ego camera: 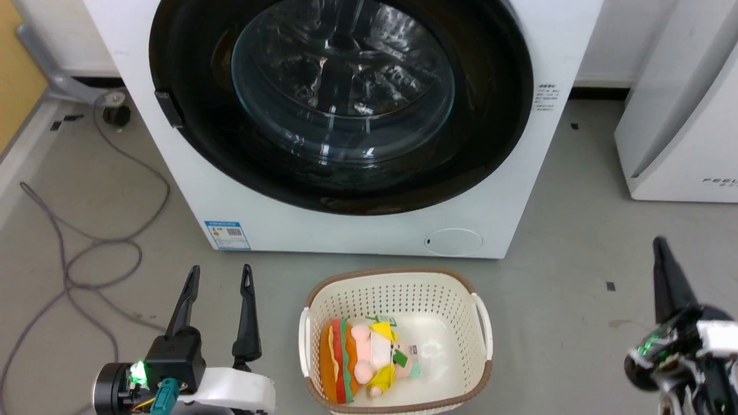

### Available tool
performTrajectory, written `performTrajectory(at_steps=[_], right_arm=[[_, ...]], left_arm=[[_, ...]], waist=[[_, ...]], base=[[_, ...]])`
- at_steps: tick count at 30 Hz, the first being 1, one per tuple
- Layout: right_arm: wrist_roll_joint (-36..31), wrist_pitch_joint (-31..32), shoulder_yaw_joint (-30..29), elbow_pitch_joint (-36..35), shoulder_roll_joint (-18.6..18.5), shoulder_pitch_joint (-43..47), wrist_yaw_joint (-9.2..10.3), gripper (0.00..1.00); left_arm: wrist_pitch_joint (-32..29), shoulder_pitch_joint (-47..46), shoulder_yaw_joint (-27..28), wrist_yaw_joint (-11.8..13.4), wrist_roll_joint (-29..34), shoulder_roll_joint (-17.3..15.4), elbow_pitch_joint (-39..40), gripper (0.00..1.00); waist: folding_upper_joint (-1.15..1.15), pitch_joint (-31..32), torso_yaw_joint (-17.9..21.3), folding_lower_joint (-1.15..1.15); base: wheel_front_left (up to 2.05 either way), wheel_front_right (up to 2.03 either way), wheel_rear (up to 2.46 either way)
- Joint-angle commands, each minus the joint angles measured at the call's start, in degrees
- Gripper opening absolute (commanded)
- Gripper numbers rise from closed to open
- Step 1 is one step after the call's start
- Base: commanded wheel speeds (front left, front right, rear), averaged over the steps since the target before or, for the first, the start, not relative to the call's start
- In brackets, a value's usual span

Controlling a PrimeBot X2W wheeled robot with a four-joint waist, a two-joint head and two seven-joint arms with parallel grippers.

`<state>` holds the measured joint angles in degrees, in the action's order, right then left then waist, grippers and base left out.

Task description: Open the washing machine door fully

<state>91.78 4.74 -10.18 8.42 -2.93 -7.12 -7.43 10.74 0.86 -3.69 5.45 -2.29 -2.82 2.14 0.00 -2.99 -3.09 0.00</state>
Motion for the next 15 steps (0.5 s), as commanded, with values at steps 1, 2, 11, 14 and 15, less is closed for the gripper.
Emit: performTrajectory(at_steps=[1, 2, 11, 14, 15], right_arm=[[1.6, 0.6, -1.0, 0.8, -0.4, -2.7, -0.05, 0.00], [1.8, 0.9, -1.4, 1.3, -0.6, -3.9, -0.05, 0.00], [3.3, 2.8, -2.7, 7.9, -5.2, -16.5, -0.05, 0.00], [4.2, 3.3, -2.7, 10.9, -6.9, -21.2, -0.05, 0.00], [4.4, 3.4, -2.6, 12.0, -7.6, -22.8, -0.05, 0.00]], left_arm=[[0.8, -1.3, -0.3, 0.5, -0.1, -0.1, 0.4, 1.00], [0.9, -1.5, -0.4, 0.5, -0.2, -0.1, 0.5, 1.00], [2.0, -4.4, -1.1, 1.2, -0.4, -0.1, 1.2, 1.00], [2.3, -5.6, -1.5, 1.5, -0.7, -0.1, 1.5, 1.00], [2.4, -5.9, -1.7, 1.7, -0.8, -0.1, 1.5, 1.00]], waist=[[0.00, -1.2, -0.5, 0.00], [0.00, -1.7, -0.7, 0.00], [0.00, -6.6, -2.7, 0.00], [0.00, -8.3, -3.4, 0.00], [0.00, -8.9, -3.7, 0.00]], base=[[0.00, 0.00, 0.00], [0.00, 0.00, 0.00], [0.00, 0.00, 0.00], [0.00, 0.00, 0.00], [0.00, 0.00, 0.00]])
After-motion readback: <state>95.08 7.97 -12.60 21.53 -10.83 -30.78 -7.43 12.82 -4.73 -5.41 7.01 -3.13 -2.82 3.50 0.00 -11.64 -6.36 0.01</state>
